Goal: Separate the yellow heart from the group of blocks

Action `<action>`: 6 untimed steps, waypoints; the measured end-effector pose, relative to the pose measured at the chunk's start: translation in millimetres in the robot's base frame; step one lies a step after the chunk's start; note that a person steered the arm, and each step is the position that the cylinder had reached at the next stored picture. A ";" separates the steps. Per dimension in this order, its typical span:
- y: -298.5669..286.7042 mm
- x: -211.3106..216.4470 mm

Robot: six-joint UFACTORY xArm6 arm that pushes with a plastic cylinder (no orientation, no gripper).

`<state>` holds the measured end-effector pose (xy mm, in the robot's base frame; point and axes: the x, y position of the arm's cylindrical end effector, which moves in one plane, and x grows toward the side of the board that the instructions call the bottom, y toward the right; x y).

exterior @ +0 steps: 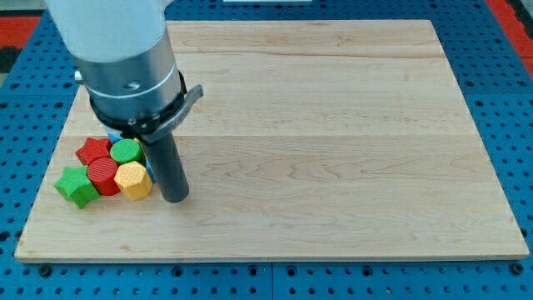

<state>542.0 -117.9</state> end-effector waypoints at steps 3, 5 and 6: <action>-149.8 51.4; -72.2 -16.9; -34.4 -49.4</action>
<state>492.6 -152.4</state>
